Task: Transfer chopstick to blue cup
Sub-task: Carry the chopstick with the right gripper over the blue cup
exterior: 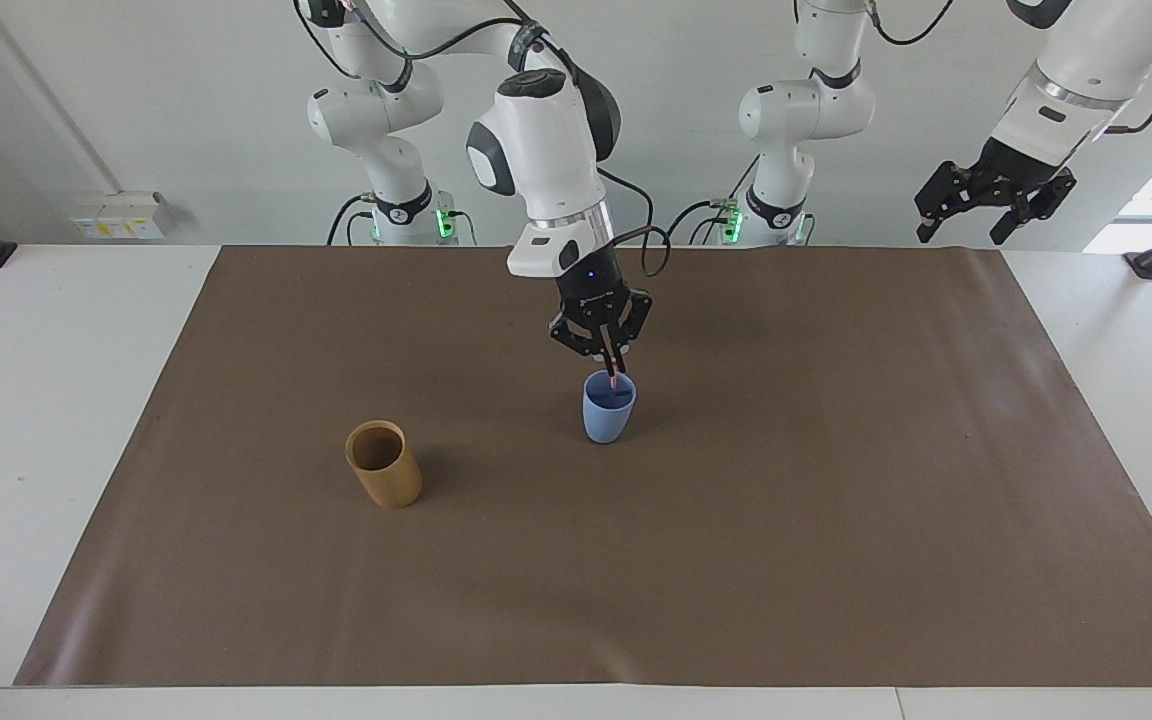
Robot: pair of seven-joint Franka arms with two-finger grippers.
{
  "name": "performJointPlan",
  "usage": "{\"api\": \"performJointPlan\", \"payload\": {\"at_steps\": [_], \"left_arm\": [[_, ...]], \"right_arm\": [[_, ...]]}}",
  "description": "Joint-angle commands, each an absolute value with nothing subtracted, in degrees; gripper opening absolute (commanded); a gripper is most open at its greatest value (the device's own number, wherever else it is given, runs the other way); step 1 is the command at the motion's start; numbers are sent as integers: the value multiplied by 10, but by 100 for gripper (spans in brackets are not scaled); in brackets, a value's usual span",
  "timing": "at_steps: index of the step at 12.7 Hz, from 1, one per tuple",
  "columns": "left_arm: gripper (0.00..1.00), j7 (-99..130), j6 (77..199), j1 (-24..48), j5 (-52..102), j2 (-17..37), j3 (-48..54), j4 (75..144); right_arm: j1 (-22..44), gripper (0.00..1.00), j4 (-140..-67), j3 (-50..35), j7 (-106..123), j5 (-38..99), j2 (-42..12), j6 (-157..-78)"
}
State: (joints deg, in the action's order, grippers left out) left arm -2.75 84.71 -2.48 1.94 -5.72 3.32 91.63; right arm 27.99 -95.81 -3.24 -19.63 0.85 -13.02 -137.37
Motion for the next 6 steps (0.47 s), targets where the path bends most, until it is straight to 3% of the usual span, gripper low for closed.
{"api": "performJointPlan", "payload": {"at_steps": [1,6], "left_arm": [[100,-25,843,-29,25,-59,35,910],[100,-25,843,-29,25,-59,34,910]], "right_arm": [[258,100,-962,-34,-206,11,-101,-1355],[179,100,-962,-33,-212,0,-12,-1154]]}}
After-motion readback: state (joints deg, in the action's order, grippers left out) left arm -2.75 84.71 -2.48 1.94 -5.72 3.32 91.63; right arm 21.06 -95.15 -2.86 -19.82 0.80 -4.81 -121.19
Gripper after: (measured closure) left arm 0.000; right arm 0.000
